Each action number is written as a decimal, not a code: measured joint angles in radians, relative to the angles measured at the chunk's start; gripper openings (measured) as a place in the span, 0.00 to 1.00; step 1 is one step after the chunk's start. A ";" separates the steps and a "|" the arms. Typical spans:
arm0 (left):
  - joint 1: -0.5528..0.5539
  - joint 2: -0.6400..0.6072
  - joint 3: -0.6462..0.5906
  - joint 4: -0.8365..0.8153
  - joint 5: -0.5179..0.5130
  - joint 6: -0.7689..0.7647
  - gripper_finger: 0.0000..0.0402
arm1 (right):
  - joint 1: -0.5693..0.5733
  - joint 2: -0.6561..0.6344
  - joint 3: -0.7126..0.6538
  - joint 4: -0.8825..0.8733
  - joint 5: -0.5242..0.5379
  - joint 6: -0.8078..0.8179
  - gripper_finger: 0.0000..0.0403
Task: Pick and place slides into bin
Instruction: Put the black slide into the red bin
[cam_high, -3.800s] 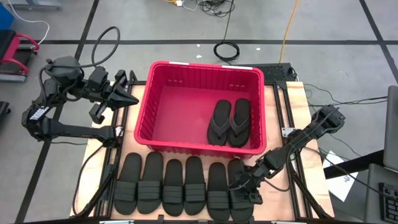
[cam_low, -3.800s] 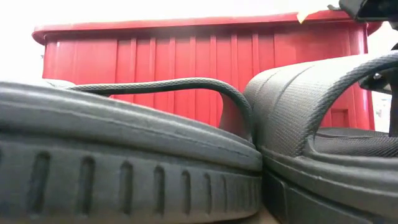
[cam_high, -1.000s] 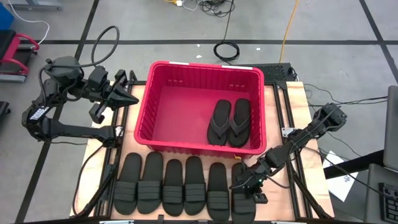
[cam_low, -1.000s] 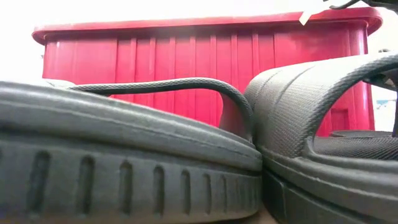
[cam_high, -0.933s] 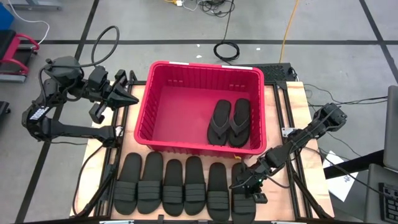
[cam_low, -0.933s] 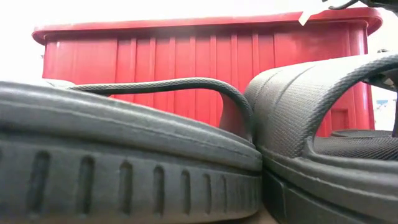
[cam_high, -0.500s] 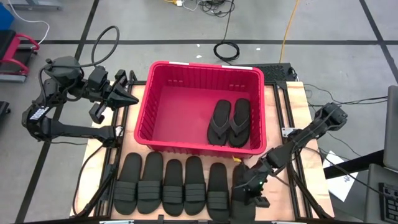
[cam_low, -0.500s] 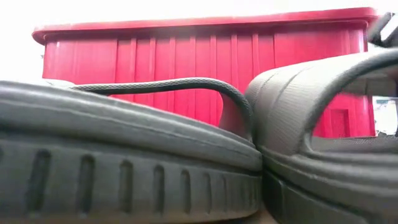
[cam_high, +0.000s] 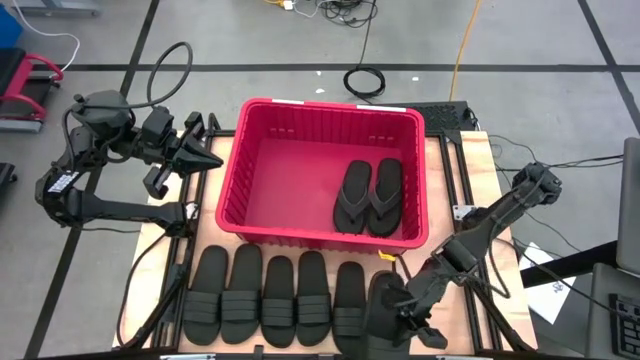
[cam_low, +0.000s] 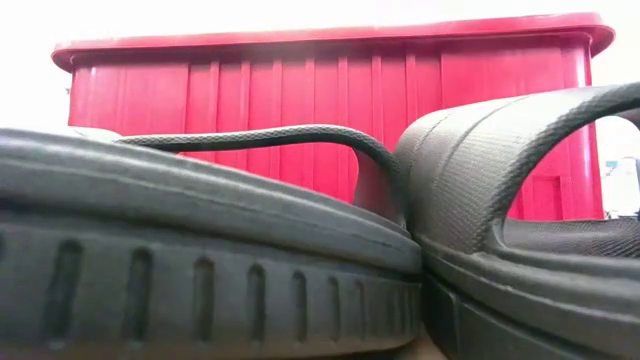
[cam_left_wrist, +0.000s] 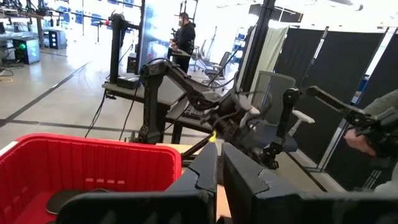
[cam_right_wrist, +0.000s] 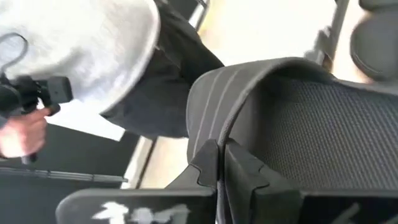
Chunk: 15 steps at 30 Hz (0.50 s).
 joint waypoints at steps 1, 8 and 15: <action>0.000 0.000 0.000 0.000 0.000 0.001 0.05 | 0.005 0.000 0.016 0.001 0.013 0.005 0.00; 0.000 0.000 0.000 -0.005 0.001 0.001 0.05 | 0.004 0.000 0.175 -0.178 0.143 -0.035 0.00; 0.000 0.000 0.000 -0.005 0.031 0.008 0.05 | -0.115 0.000 0.405 -0.500 0.243 -0.200 0.00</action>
